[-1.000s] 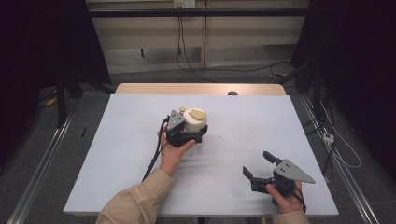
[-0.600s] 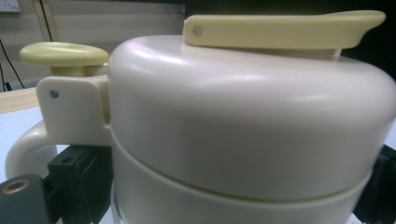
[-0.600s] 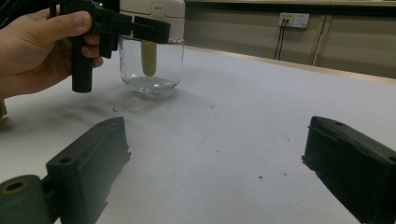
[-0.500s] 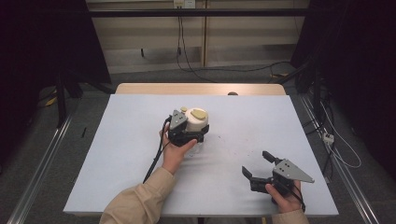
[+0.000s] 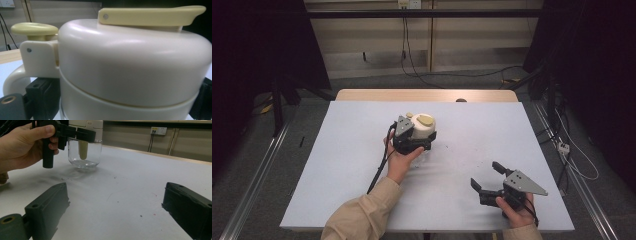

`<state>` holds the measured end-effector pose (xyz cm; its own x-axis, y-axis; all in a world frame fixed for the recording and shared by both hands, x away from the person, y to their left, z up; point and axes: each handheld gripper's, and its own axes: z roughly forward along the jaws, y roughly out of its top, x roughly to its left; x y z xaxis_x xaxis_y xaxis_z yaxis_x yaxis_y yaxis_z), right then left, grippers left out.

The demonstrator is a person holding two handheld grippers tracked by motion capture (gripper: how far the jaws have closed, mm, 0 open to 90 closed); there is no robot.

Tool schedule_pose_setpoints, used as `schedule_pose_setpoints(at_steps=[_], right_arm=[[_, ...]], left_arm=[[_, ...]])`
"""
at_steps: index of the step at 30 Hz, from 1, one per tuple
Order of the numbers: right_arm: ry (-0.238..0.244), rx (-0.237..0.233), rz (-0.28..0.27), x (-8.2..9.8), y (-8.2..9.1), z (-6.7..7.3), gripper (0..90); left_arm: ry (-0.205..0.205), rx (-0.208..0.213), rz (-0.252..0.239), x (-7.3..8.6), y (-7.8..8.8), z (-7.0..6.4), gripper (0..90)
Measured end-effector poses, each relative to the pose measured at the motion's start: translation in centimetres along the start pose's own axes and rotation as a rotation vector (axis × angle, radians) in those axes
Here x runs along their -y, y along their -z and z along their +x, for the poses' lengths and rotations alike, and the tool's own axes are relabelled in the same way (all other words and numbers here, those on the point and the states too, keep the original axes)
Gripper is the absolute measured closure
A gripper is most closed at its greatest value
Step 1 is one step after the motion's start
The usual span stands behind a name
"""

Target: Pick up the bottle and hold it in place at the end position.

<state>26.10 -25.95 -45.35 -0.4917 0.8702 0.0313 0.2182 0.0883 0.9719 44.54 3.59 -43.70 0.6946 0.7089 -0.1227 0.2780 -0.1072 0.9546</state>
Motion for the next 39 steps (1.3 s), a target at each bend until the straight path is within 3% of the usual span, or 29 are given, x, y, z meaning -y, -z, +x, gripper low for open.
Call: schedule_pose_setpoints(at_steps=[19,39], right_arm=[[0.002,-0.012,-0.001,0.0,-0.1,0.1,5.4],[-0.001,-0.012,-0.002,-0.1,-0.1,0.1,5.4]], left_arm=[[-0.016,0.010,0.016,0.4,-1.1,-0.6,6.4],[-0.007,0.007,0.022,1.0,-1.9,-0.9,6.4]])
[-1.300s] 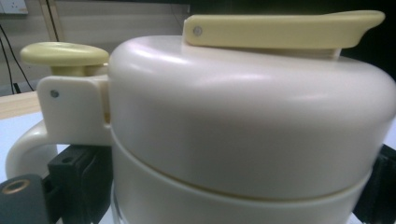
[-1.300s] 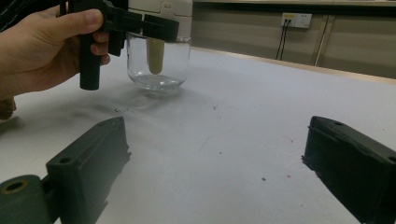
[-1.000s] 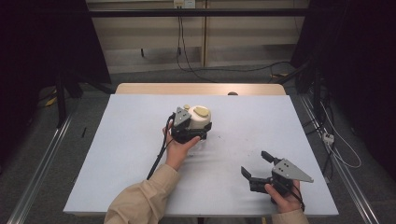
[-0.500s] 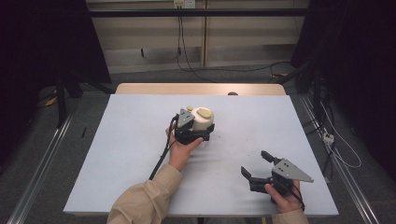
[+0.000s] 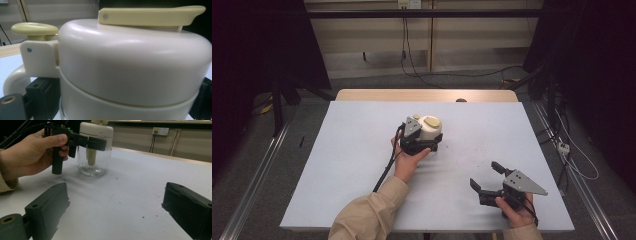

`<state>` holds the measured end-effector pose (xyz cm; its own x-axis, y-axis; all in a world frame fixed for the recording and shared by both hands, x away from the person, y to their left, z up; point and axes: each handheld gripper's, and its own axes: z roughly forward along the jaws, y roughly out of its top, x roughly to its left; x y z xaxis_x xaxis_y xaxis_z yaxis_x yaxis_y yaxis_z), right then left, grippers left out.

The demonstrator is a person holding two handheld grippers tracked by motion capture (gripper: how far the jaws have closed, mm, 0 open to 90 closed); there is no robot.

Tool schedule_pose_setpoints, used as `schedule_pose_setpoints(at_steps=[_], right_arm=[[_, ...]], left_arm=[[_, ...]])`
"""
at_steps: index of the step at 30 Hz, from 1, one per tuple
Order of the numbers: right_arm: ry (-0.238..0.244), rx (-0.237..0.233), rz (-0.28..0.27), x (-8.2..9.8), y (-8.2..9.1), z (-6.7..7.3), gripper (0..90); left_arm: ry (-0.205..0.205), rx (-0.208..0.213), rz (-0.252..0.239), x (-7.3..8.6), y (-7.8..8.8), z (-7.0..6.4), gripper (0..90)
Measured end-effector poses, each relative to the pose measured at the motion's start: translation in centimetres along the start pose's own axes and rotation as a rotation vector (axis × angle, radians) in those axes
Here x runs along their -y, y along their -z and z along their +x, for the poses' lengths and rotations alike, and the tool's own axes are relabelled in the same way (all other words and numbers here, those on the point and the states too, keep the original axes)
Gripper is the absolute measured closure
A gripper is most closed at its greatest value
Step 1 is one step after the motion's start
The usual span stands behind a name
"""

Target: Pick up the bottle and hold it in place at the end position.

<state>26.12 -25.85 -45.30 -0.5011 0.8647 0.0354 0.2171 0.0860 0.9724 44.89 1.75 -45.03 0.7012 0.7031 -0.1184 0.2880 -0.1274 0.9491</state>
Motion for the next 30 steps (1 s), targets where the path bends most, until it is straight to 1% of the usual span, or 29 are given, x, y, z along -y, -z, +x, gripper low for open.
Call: schedule_pose_setpoints(at_steps=[2,4,5,7,9,10,14,17,22,27,30], right_arm=[[-0.001,-0.001,0.002,0.01,-0.01,-0.02,5.4],[0.000,-0.001,0.001,0.01,-0.01,-0.03,5.5],[0.000,-0.001,0.000,0.01,0.00,-0.04,5.4],[0.000,-0.001,0.000,0.00,0.00,-0.04,5.4],[-0.001,-0.001,-0.001,0.00,0.01,-0.01,5.4],[-0.001,-0.001,0.000,0.00,0.01,0.00,5.5],[0.000,-0.004,0.001,0.02,0.02,-0.03,5.4],[0.000,-0.004,0.001,0.02,0.04,-0.02,5.4],[0.000,-0.008,0.001,0.03,0.13,-0.01,5.5],[-0.001,-0.009,0.000,0.03,0.20,0.02,5.4],[0.001,-0.008,0.001,0.03,0.19,0.02,5.4]], left_arm=[[0.007,-0.003,-0.005,0.03,-0.05,-0.03,6.4],[-0.005,-0.003,-0.004,0.00,-0.07,-0.05,6.4],[0.000,-0.001,-0.002,0.01,-0.09,-0.13,6.3],[-0.008,0.001,-0.001,0.01,-0.13,-0.19,6.4],[-0.007,0.004,0.003,-0.03,-0.20,-0.26,6.3],[0.000,0.006,-0.003,-0.05,-0.28,-0.34,6.4],[-0.002,0.012,-0.001,-0.13,-0.53,-0.60,6.4],[-0.014,0.019,-0.004,0.03,-0.70,-0.84,6.4],[-0.012,0.021,0.001,0.03,-0.60,-0.79,6.3],[-0.032,0.020,0.006,0.03,-0.48,-0.87,6.3],[-0.028,0.019,0.005,0.14,-0.31,-0.75,6.3]])
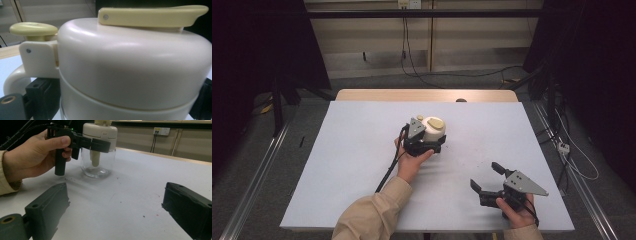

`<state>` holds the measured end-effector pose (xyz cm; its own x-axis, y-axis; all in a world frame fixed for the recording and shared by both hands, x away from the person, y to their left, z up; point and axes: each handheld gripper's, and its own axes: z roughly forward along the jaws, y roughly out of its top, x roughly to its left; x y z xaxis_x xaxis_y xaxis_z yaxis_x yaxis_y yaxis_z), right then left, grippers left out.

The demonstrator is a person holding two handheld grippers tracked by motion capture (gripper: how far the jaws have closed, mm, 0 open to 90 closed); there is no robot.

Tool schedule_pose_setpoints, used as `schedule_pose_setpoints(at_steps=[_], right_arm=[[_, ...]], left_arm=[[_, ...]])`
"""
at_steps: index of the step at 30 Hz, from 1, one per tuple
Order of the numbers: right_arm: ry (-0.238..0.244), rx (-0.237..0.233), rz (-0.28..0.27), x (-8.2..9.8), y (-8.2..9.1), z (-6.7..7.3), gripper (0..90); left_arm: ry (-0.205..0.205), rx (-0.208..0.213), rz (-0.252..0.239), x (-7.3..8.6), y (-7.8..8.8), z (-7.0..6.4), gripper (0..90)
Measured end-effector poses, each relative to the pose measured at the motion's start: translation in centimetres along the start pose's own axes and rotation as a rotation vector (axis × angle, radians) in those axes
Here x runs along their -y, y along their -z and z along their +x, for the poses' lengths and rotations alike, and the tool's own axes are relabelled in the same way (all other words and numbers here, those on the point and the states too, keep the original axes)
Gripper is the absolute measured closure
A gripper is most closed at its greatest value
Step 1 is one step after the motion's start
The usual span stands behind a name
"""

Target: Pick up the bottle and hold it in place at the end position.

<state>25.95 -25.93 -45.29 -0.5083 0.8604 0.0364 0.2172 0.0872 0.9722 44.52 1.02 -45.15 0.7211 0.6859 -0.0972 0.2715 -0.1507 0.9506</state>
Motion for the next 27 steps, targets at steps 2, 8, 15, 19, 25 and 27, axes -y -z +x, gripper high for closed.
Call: schedule_pose_setpoints(at_steps=[2,8,15,19,25,27], right_arm=[[0.000,-0.003,0.001,0.0,0.0,0.0,5.5],[0.001,0.000,0.003,0.0,0.0,0.0,5.4],[0.008,-0.003,0.006,0.0,-0.1,0.2,5.4],[0.009,-0.007,0.006,0.0,-0.2,0.2,5.2],[0.009,-0.011,0.015,-0.1,-0.6,0.2,4.9],[0.010,-0.012,0.014,-0.1,-0.7,0.3,4.8]], left_arm=[[0.009,0.008,-0.004,0.1,0.1,0.2,6.2],[0.000,0.018,-0.009,0.4,0.3,0.2,6.0],[0.003,0.029,-0.025,0.9,0.6,0.4,5.9],[0.001,0.035,-0.036,1.2,0.8,0.4,5.7],[0.001,0.038,-0.033,1.2,0.7,0.5,5.7],[0.001,0.037,-0.033,1.2,0.7,0.5,5.7]])
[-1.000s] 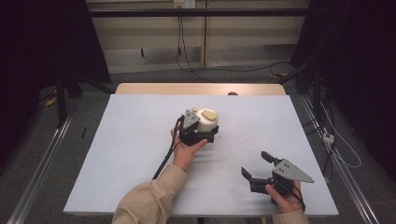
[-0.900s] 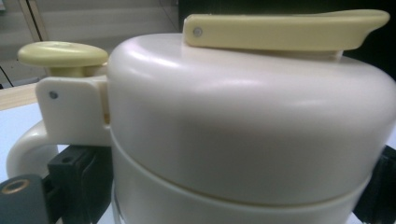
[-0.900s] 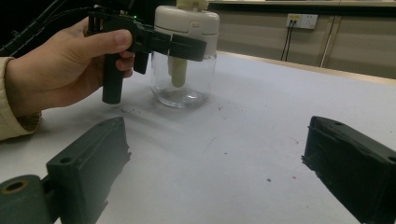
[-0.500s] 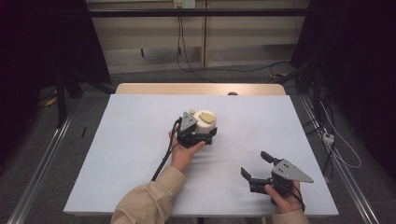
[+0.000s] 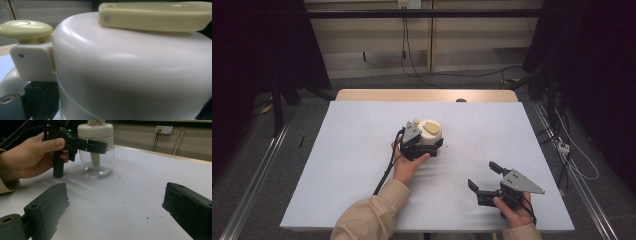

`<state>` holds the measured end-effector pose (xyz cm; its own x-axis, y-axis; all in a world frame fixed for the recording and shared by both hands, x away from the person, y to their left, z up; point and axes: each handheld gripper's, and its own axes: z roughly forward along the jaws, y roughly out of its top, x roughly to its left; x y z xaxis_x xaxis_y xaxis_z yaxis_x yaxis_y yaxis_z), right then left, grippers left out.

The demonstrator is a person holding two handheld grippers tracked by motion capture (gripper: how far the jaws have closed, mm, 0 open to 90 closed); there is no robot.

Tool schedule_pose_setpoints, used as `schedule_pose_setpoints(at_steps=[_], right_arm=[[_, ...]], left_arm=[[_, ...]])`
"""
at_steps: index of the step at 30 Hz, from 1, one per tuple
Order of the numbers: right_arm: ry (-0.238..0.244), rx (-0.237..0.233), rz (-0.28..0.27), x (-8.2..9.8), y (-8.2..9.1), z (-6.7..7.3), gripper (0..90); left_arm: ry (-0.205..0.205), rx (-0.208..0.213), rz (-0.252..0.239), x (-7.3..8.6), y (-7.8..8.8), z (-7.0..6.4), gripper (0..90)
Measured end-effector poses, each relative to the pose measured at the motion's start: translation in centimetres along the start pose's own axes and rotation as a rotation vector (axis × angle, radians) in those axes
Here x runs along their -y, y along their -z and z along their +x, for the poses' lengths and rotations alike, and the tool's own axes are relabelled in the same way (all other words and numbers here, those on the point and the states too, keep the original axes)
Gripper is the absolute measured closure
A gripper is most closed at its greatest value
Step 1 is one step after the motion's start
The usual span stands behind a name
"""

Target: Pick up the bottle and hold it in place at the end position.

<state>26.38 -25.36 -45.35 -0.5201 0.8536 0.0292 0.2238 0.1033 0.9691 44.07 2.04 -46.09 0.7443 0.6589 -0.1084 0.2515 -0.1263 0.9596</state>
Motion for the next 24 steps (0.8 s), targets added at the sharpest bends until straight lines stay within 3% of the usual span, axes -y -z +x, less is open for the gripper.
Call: schedule_pose_setpoints(at_steps=[14,24], right_arm=[[-0.004,-0.044,0.025,-0.8,-2.2,0.4,4.9],[0.001,-0.037,0.038,-1.5,-3.9,0.7,5.2]], left_arm=[[-0.007,-0.005,0.003,0.0,0.0,0.0,5.7],[-0.007,-0.003,0.003,0.0,0.0,0.0,5.7]])
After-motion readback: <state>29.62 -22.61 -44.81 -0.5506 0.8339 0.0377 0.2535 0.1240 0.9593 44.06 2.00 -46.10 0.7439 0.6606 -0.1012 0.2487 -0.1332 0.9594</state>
